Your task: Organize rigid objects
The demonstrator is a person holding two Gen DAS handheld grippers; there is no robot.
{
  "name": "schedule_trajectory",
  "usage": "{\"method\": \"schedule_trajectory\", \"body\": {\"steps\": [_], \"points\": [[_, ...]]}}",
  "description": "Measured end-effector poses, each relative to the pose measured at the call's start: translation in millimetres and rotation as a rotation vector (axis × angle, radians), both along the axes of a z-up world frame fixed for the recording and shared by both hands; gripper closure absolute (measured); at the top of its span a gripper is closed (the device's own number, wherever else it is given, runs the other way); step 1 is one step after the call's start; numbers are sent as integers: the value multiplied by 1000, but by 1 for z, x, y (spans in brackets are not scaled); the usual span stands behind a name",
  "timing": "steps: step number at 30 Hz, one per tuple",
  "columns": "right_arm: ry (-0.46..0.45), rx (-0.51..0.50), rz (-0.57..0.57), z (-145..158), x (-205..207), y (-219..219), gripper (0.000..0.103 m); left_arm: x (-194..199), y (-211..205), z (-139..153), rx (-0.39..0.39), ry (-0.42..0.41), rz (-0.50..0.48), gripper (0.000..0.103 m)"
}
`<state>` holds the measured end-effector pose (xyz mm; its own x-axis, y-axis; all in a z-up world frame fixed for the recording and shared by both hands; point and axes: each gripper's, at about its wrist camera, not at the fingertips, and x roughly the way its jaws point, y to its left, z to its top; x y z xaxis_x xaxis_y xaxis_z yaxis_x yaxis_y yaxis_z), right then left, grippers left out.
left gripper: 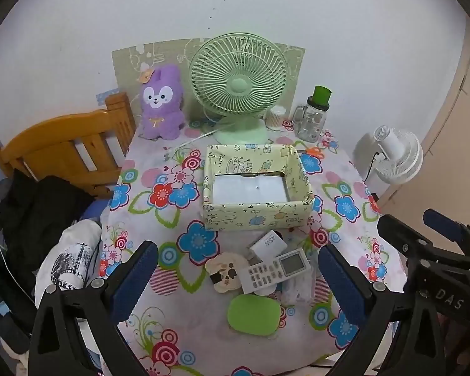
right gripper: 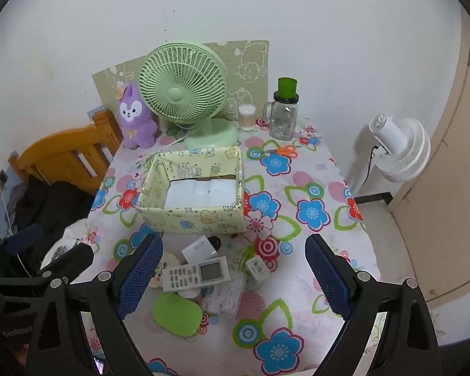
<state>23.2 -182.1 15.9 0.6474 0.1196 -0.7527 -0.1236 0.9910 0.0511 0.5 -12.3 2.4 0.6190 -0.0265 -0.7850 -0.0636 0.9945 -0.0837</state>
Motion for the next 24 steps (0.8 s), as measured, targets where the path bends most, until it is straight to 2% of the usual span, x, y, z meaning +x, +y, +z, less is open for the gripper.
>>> {"method": "schedule_trajectory", "body": {"steps": [2,4,7,14,24], "points": [[3,-58,7,-1,0,5,9,0,0,-1,2,3,13,0],[2,-69,26,-2,0,10,9,0,1,-2,11,2,27,0],[-2,-36,22,-1,-1,8,9,0,4,-3,2,5,33,0],[-3,-48,32,-2,-2,12,9,-2,7,1,12,7,40,0],[24,1,49,0,4,8,9,-3,7,7,27,-15,44,1]]}}
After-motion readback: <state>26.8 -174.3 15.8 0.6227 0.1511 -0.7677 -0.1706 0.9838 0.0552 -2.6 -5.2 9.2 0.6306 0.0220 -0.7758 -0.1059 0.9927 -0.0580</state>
